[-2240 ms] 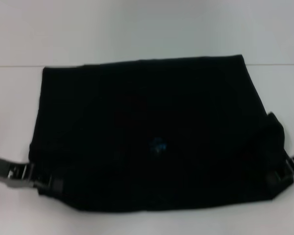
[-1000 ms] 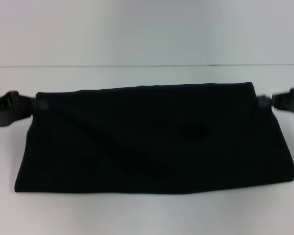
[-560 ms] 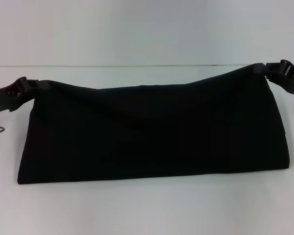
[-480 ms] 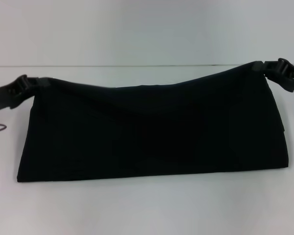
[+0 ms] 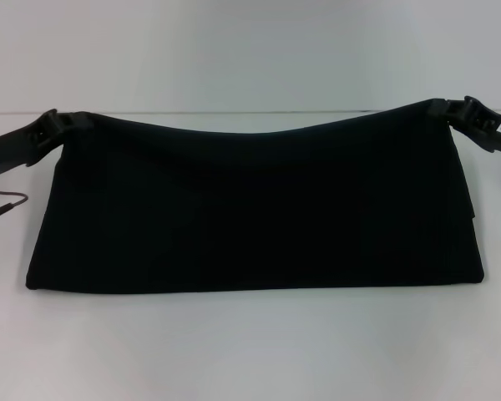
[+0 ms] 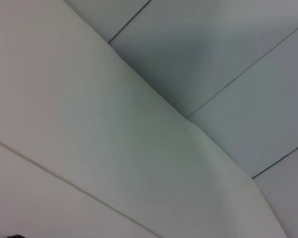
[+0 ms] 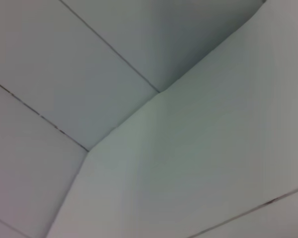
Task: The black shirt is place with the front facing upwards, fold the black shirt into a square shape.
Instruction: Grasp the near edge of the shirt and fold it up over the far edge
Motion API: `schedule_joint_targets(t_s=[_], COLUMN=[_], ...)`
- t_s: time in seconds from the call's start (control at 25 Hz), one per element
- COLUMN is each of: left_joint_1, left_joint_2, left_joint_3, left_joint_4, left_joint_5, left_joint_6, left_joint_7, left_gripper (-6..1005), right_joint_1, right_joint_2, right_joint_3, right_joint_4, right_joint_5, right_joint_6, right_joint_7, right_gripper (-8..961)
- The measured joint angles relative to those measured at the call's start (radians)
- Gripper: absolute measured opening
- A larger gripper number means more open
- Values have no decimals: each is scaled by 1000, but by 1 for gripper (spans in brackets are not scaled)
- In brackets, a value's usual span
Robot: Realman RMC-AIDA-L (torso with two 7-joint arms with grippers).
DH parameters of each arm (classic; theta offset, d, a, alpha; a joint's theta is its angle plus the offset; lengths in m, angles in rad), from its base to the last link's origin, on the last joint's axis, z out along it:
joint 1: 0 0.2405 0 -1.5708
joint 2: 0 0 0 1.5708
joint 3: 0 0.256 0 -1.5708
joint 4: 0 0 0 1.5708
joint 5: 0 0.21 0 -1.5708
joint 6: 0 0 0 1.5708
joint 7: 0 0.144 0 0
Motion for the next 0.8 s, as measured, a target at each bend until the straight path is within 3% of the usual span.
schedule_joint_targets(t_s=[0.2,0.44,0.8], left_joint_1=[-23,-39,-51], left_joint_2=[-26,-41,-86], left_joint_3=[6,7,7], left_joint_4=[0,0,0], left_joint_5=[-23,-50,-133], left_joint_6=[-78,-132,-244], left_joint_7=[39,60,142], left_gripper=[51,51,72], right_joint_1=[17,37,92], right_joint_2=[22,30,36], right_joint_3=[-1,-1,-1], right_joint_4=[1,9,59], right_joint_5=[1,2,2], right_joint_6=[78,161,325], right_joint_7=[-47,-77,-172], right_gripper=[50,51,50])
